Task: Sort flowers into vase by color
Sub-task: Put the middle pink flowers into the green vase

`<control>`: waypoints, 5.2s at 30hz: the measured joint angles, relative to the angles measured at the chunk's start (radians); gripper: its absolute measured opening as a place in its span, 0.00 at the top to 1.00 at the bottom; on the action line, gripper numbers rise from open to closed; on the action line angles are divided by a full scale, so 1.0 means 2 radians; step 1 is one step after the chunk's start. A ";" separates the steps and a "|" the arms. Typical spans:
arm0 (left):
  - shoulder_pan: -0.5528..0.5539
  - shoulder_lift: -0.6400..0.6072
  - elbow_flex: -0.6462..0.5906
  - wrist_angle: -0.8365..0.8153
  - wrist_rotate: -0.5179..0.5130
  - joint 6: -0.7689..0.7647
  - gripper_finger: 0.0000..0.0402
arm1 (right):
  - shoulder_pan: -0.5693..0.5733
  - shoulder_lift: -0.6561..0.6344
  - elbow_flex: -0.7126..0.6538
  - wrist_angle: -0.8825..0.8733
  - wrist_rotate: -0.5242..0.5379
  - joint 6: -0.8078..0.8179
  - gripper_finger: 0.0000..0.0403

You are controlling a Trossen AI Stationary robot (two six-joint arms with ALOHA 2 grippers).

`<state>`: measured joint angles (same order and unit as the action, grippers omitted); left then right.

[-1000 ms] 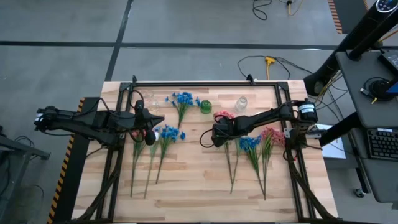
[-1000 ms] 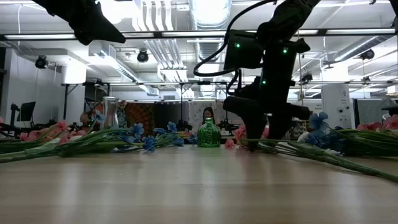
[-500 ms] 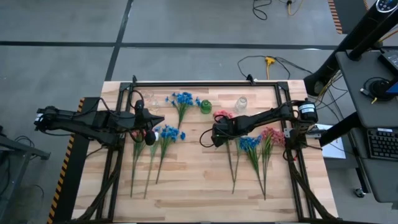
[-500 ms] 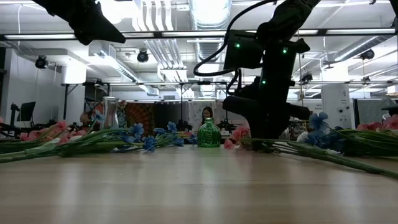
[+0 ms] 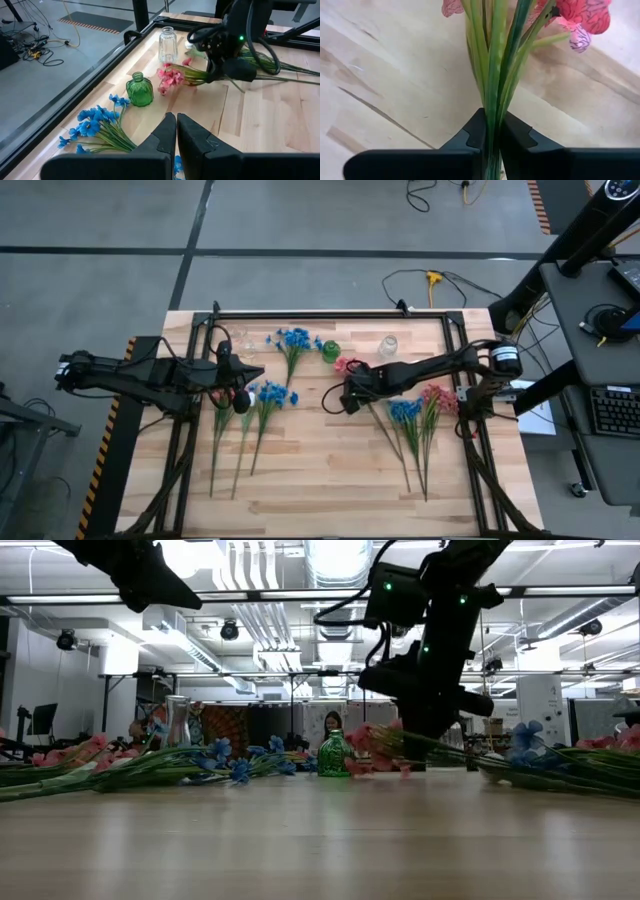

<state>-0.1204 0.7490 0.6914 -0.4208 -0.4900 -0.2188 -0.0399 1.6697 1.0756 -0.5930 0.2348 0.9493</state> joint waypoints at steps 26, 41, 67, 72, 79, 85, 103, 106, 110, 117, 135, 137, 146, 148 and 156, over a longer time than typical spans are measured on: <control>0.000 0.000 0.000 0.011 0.001 -0.004 1.00 | 0.042 -0.057 -0.003 0.136 0.122 -0.114 0.93; -0.003 0.000 0.000 0.068 0.001 -0.005 1.00 | 0.040 -0.058 -0.012 0.440 0.101 -0.363 0.93; -0.024 0.028 0.000 0.067 0.001 0.000 1.00 | 0.005 -0.056 -0.103 0.805 -0.055 -0.507 0.93; -0.024 0.027 0.000 0.067 0.001 0.000 1.00 | -0.004 -0.055 -0.143 0.908 -0.056 -0.536 0.93; -0.024 0.041 0.000 0.071 0.001 0.019 1.00 | -0.054 -0.053 -0.127 0.899 -0.073 -0.513 0.93; -0.024 0.065 0.000 0.088 0.001 0.077 1.00 | -0.115 -0.052 -0.072 0.824 -0.229 -0.449 0.93; -0.026 0.063 0.027 -0.013 0.034 0.103 1.00 | -0.126 -0.089 -0.051 0.766 -0.324 -0.457 0.93; -0.026 0.063 0.027 -0.012 0.084 0.133 1.00 | -0.137 -0.101 -0.051 0.752 -0.282 -0.422 0.93; -0.026 0.062 0.037 -0.004 0.111 0.145 1.00 | -0.143 -0.133 -0.051 0.676 -0.258 -0.406 0.93; -0.025 0.062 0.040 0.012 0.110 0.191 1.00 | -0.135 -0.195 -0.051 0.578 -0.229 -0.417 0.93; -0.001 0.047 0.037 0.016 0.245 0.299 1.00 | -0.184 -0.147 -0.091 0.761 -0.249 -0.445 0.93; 0.005 0.042 0.032 0.016 0.245 0.294 1.00 | -0.188 -0.128 -0.091 0.795 -0.248 -0.444 0.93; 0.023 0.001 0.003 0.031 0.246 0.301 1.00 | -0.201 -0.090 -0.091 0.822 -0.170 -0.477 0.93; 0.030 -0.010 0.002 0.033 0.245 0.300 1.00 | -0.205 -0.090 -0.091 0.819 -0.170 -0.477 0.93; 0.061 -0.041 -0.008 0.046 0.219 0.286 1.00 | -0.212 -0.089 -0.092 0.819 -0.169 -0.476 0.93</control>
<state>0.0013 0.6675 0.6758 -0.3294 -0.0520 0.3530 -0.4637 1.4918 0.8911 1.0452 -0.1034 -0.0018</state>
